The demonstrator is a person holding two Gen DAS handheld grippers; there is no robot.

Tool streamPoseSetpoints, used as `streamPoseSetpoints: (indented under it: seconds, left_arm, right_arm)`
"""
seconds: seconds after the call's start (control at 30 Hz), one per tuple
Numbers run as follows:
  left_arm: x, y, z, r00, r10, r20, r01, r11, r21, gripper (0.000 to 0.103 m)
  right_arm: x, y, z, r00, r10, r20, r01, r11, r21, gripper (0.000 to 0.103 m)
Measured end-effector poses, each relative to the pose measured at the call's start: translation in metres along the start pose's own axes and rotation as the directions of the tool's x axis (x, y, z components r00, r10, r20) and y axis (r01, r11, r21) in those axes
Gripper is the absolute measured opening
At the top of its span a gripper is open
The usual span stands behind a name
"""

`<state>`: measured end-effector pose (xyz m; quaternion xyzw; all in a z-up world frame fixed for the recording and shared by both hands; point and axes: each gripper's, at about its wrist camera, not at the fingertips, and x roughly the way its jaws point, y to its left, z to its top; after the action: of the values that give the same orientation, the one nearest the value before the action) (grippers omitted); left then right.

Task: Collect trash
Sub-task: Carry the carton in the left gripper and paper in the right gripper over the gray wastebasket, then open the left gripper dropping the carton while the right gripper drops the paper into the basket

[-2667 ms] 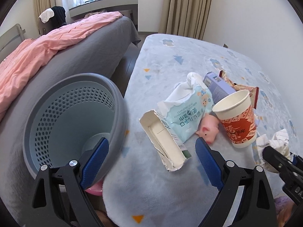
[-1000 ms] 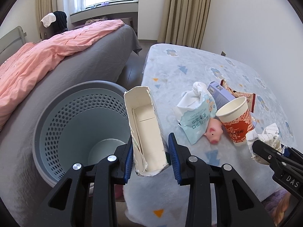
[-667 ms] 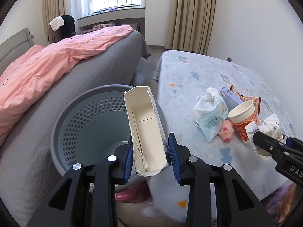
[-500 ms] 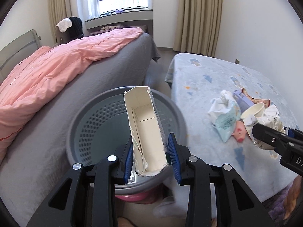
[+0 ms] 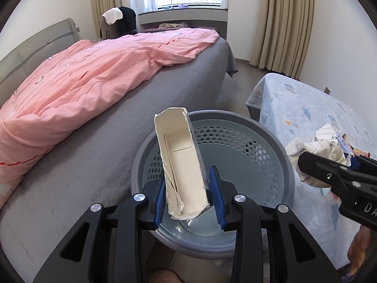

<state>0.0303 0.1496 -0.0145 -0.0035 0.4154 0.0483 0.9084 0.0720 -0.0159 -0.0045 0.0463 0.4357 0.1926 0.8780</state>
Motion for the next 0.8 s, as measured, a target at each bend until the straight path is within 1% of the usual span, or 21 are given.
streamPoseSetpoints:
  seconds: [0.2,0.27,0.3,0.33,0.37,0.4,0.43,0.53,0.8]
  left_arm:
    - [0.010,0.011,0.003,1.000,0.017,-0.021,-0.017,1.000,-0.015,0.034]
    - [0.010,0.013,0.003,1.000,0.019,-0.019,-0.019,1.000,-0.017,0.035]
    - [0.010,0.014,0.003,1.000,0.017,-0.019,-0.017,1.000,-0.016,0.037]
    - [0.010,0.014,0.003,1.000,0.016,-0.017,-0.016,1.000,-0.017,0.043]
    - [0.010,0.015,0.003,1.000,0.019,-0.013,-0.019,1.000,-0.018,0.053]
    - [0.009,0.016,0.003,1.000,0.023,-0.010,-0.023,1.000,-0.018,0.057]
    - [0.008,0.017,0.003,1.000,0.027,-0.004,-0.027,0.999,-0.020,0.060]
    - [0.008,0.019,0.003,0.999,0.033,-0.005,-0.033,0.999,-0.026,0.065]
    - [0.007,0.025,0.002,0.999,0.048,-0.005,-0.049,0.998,-0.043,0.066]
  right_arm:
    - [0.019,0.002,0.004,0.999,0.028,-0.024,-0.028,1.000,-0.007,0.062]
    - [0.023,0.003,0.006,0.999,0.038,-0.026,-0.038,0.999,-0.011,0.065]
    - [0.024,0.004,0.006,0.999,0.042,-0.025,-0.042,0.999,-0.013,0.067]
    - [0.025,0.005,0.007,0.999,0.045,-0.023,-0.046,0.999,-0.017,0.071]
    - [0.025,0.005,0.008,0.999,0.044,-0.018,-0.045,0.999,-0.020,0.075]
    - [0.024,0.006,0.008,0.999,0.040,-0.008,-0.040,0.999,-0.022,0.076]
    - [0.023,0.006,0.008,0.999,0.035,-0.001,-0.035,0.999,-0.022,0.077]
    - [0.024,0.005,0.009,1.000,0.031,0.003,-0.031,0.999,-0.018,0.077]
    - [0.025,0.005,0.008,1.000,0.029,0.001,-0.029,0.999,-0.016,0.078]
